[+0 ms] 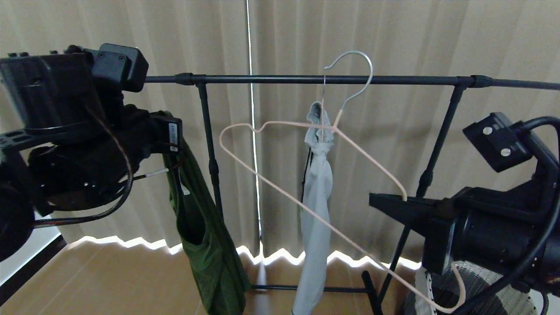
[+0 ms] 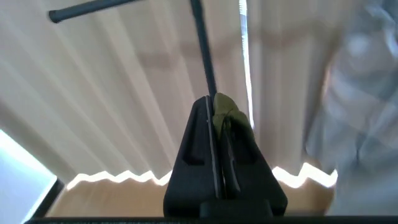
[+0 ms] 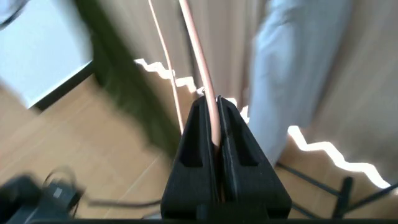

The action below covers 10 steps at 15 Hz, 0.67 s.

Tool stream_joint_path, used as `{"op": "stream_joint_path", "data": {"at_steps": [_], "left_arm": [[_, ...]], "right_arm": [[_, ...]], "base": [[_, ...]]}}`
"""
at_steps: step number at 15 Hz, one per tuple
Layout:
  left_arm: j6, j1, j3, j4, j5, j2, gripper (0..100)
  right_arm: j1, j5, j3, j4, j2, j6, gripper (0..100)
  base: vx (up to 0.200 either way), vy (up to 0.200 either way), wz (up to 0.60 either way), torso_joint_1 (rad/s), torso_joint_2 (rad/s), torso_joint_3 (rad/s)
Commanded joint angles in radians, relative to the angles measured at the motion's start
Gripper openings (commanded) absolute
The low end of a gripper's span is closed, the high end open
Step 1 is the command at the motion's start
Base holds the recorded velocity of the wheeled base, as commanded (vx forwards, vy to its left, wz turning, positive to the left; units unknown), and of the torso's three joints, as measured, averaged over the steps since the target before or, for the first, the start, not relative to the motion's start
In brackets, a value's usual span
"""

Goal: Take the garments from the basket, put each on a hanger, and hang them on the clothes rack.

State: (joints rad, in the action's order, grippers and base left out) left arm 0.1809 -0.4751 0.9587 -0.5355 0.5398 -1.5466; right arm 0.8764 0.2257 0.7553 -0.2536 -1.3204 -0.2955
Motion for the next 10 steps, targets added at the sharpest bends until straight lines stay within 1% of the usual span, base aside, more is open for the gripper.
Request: {"op": "stream_joint_path", "data": {"at_steps": [1, 4, 10], "left_arm": [[-0.017, -0.013, 0.057, -0.004, 0.005, -0.082, 0], [-0.034, -0.039, 0.064, -0.006, 0.008, -0.086, 0], [-0.032, -0.036, 0.063, -0.001, 0.014, -0.096, 0]], "right_arm": [[0.059, 0.0, -0.033, -0.006, -0.002, -0.001, 0], [0.065, 0.001, -0.034, -0.004, -0.006, 0.001, 0], [0.069, 0.0, -0.039, -0.001, 0.003, 0.001, 0]], "base": [[0.0, 0.0, 0.0, 0.0, 0.0, 0.0], [0.0, 0.0, 0.0, 0.0, 0.0, 0.0], [0.0, 0.0, 0.0, 0.0, 0.0, 0.0]]}}
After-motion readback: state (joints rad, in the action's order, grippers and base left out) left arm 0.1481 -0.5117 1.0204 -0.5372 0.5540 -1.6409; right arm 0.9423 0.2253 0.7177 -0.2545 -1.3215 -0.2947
